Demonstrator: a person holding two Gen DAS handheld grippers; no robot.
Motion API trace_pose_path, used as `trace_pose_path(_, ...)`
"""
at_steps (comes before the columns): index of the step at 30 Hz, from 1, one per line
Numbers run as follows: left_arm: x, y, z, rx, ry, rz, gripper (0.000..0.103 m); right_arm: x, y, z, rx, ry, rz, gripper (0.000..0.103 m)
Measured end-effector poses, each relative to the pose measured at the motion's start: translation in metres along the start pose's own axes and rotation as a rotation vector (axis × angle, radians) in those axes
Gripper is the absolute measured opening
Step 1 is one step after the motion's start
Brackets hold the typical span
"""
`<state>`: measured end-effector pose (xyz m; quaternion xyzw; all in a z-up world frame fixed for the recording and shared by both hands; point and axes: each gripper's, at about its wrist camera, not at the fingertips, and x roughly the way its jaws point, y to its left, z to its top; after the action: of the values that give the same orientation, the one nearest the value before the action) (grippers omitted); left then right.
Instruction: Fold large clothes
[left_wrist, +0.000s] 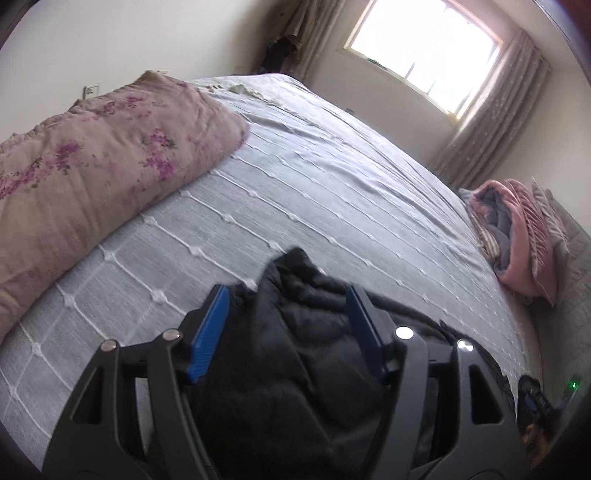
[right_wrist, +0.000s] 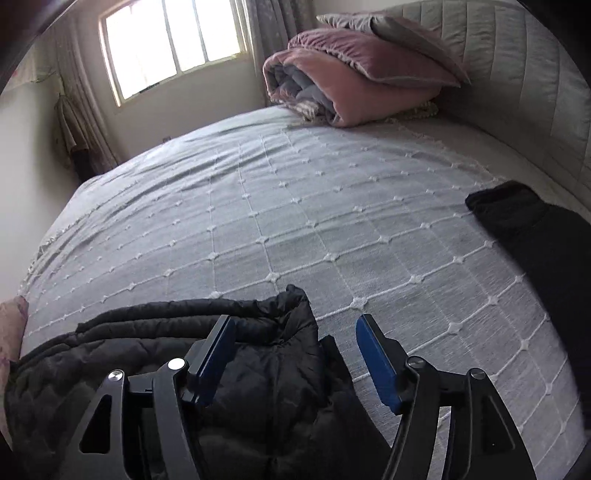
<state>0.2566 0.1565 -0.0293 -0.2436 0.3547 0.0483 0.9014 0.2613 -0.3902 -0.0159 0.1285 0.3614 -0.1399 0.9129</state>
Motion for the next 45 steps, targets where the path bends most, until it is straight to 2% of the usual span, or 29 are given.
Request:
trace_pose_path(5,-0.006,-0.044,-0.043,0.107,0.097,-0.063,0.067,-0.035,0.032,-0.023,-0.038,0.031,0.147,0.069)
trace_pose_path(7,-0.01,-0.061,-0.054,0.139,0.124,-0.08,0.067,-0.045,0.052,-0.04,-0.096,0.064,0.202,0.069)
trace_pose_path(11,-0.028,-0.096,-0.08,0.219,0.148,-0.105,0.067,-0.06,0.086,-0.059,-0.212,0.064,0.215,0.069)
trace_pose_path(16,-0.045,-0.115,-0.101,0.263,0.159,-0.119,0.067,-0.07,0.101,-0.089,-0.215,0.151,0.299,0.069)
trace_pose_path(21,-0.032,-0.12,-0.12,0.295,0.204,-0.078,0.067,-0.069,0.12,-0.114,-0.328,0.17,0.265,0.069)
trace_pose_path(28,0.01,-0.109,-0.129,0.274,0.266,0.017,0.067,-0.032,0.12,-0.124,-0.348,0.232,0.202,0.069)
trace_pose_path(33,0.025,-0.109,-0.136,0.305,0.285,0.046,0.067,-0.012,0.121,-0.135,-0.377,0.265,0.181,0.072)
trace_pose_path(36,0.026,-0.111,-0.138,0.314,0.281,0.062,0.068,-0.008,0.125,-0.141,-0.404,0.266,0.159,0.072)
trace_pose_path(40,0.011,-0.114,-0.133,0.291,0.253,0.037,0.068,-0.02,0.119,-0.134,-0.375,0.254,0.191,0.072)
trace_pose_path(42,-0.007,-0.117,-0.131,0.302,0.205,-0.006,0.068,-0.035,0.112,-0.124,-0.33,0.209,0.226,0.072)
trace_pose_path(45,-0.023,-0.124,-0.131,0.349,0.146,-0.01,0.068,-0.055,0.093,-0.108,-0.251,0.142,0.248,0.072)
